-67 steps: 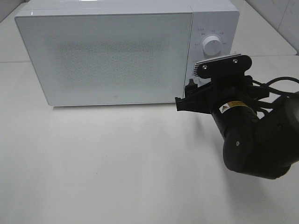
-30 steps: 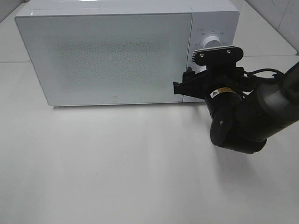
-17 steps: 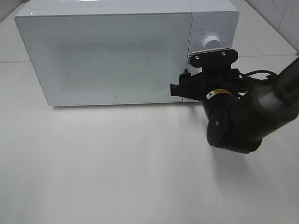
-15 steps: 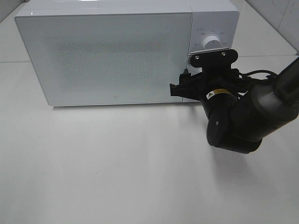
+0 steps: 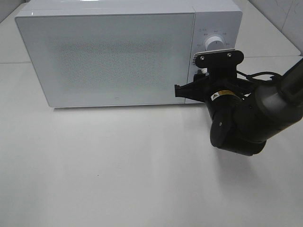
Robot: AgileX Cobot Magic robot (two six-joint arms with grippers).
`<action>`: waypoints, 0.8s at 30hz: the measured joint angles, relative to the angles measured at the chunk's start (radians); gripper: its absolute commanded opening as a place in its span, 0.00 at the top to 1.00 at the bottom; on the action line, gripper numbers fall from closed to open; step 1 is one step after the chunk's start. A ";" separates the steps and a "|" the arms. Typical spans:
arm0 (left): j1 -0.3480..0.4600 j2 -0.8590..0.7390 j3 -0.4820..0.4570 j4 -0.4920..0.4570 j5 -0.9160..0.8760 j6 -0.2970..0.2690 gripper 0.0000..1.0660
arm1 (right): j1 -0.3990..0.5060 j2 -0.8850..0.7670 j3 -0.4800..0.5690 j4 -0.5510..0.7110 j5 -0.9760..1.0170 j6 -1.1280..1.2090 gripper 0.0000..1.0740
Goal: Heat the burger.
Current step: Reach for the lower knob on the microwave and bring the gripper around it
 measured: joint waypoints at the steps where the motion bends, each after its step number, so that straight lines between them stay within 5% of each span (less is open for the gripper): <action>1: 0.000 0.000 0.000 0.000 0.000 0.000 0.06 | 0.000 0.000 0.000 0.000 0.000 0.000 0.95; 11: 0.000 0.000 0.000 0.000 0.000 0.000 0.06 | 0.000 0.000 0.001 -0.006 -0.002 0.058 1.00; 24: 0.000 0.000 0.000 0.000 0.000 0.000 0.06 | -0.002 0.000 0.011 -0.011 -0.008 0.929 1.00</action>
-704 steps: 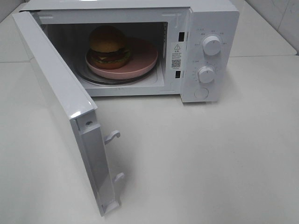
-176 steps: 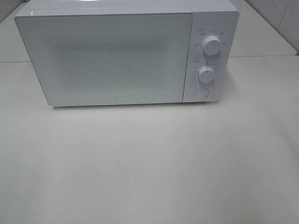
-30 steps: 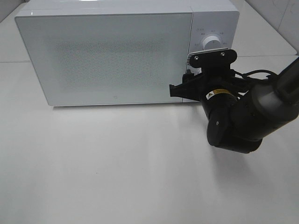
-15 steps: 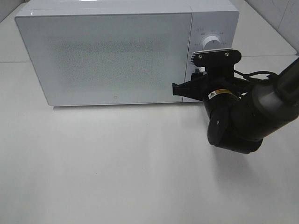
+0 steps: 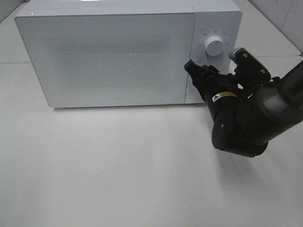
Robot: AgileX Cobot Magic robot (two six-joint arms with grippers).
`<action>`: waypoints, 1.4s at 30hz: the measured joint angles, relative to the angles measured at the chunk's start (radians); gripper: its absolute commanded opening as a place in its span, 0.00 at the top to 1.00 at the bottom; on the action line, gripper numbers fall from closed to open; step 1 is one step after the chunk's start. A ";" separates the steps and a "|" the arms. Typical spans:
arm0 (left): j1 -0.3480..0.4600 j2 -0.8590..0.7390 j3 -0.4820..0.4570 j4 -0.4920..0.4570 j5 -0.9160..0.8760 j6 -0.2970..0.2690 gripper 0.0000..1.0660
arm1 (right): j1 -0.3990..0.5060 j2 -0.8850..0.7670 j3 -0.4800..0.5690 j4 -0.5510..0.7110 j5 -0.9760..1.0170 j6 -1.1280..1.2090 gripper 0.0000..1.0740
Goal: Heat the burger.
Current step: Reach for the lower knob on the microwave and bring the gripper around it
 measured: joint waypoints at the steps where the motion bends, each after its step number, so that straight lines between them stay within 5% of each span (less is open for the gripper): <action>1: 0.000 0.000 0.000 0.000 0.000 0.000 0.06 | 0.000 0.000 0.000 -0.001 0.000 0.070 1.00; 5: 0.000 0.000 0.000 0.000 0.000 0.000 0.06 | -0.001 0.001 0.003 -0.014 0.000 0.439 1.00; 10: 0.000 0.000 0.000 0.000 0.000 0.000 0.06 | -0.003 0.004 0.003 -0.021 -0.002 0.604 1.00; 30: 0.000 0.000 0.000 0.000 0.000 0.000 0.06 | -0.007 0.007 0.003 -0.024 -0.007 0.564 0.99; 37: 0.000 0.000 0.000 0.000 0.000 0.000 0.06 | -0.007 0.007 0.003 -0.017 -0.007 0.556 0.85; 42: 0.000 0.000 0.000 0.000 0.000 0.000 0.06 | -0.007 0.007 0.003 -0.012 -0.007 0.528 0.60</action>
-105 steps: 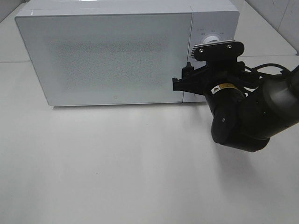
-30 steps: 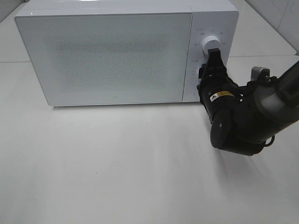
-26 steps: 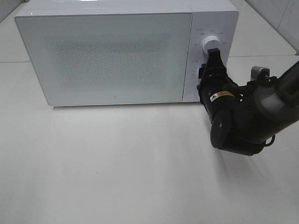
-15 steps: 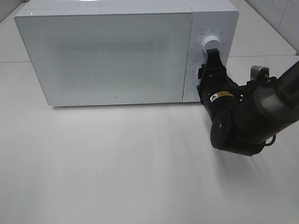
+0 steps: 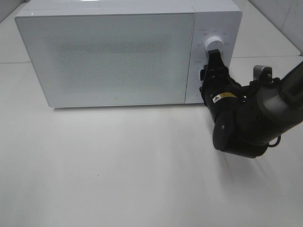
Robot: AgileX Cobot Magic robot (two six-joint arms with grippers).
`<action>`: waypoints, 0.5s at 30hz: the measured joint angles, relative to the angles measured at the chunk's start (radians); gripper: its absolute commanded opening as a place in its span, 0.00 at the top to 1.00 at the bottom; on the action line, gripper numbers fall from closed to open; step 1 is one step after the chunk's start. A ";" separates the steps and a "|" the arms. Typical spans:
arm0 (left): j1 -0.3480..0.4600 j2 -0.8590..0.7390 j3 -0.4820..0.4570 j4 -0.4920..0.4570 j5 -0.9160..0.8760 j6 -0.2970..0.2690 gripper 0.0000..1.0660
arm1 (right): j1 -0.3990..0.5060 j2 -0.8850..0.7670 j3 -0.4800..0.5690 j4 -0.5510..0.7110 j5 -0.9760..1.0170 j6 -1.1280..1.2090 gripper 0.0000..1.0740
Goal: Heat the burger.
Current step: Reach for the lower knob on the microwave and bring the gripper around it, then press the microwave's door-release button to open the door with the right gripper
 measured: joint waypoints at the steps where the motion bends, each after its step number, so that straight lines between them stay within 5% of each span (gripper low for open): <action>1: 0.000 0.000 0.000 0.000 0.000 0.000 0.06 | 0.000 0.000 0.000 0.000 0.000 0.000 0.60; 8: 0.000 0.000 0.000 0.000 0.000 0.000 0.06 | 0.010 0.001 -0.003 0.001 0.017 0.000 0.41; 15: 0.000 0.000 0.000 0.000 0.000 0.000 0.06 | 0.010 0.001 -0.002 0.004 0.027 -0.002 0.38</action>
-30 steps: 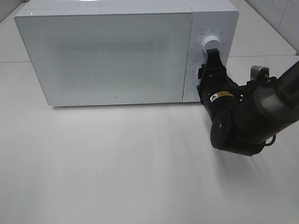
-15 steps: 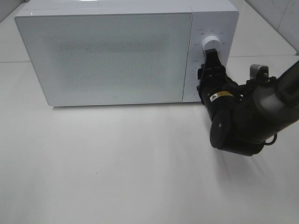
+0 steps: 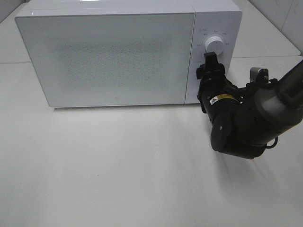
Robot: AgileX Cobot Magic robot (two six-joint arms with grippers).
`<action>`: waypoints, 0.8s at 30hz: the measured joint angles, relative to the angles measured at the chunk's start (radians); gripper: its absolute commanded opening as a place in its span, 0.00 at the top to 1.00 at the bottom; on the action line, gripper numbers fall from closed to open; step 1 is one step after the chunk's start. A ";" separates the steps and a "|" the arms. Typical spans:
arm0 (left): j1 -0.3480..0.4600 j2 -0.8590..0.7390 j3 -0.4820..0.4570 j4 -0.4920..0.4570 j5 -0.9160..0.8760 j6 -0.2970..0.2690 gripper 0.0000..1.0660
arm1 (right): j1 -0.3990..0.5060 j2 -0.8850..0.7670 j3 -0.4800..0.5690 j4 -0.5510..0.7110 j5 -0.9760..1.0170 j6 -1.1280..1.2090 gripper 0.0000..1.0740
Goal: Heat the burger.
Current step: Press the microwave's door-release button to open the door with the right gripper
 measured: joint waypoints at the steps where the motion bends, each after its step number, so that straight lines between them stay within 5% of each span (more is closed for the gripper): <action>1: 0.000 0.000 0.000 0.000 0.000 0.000 0.06 | 0.000 0.000 0.002 -0.001 0.000 0.000 0.38; 24: 0.000 0.000 0.000 0.001 0.000 0.000 0.06 | -0.006 -0.217 0.210 -0.232 -0.026 -0.016 0.38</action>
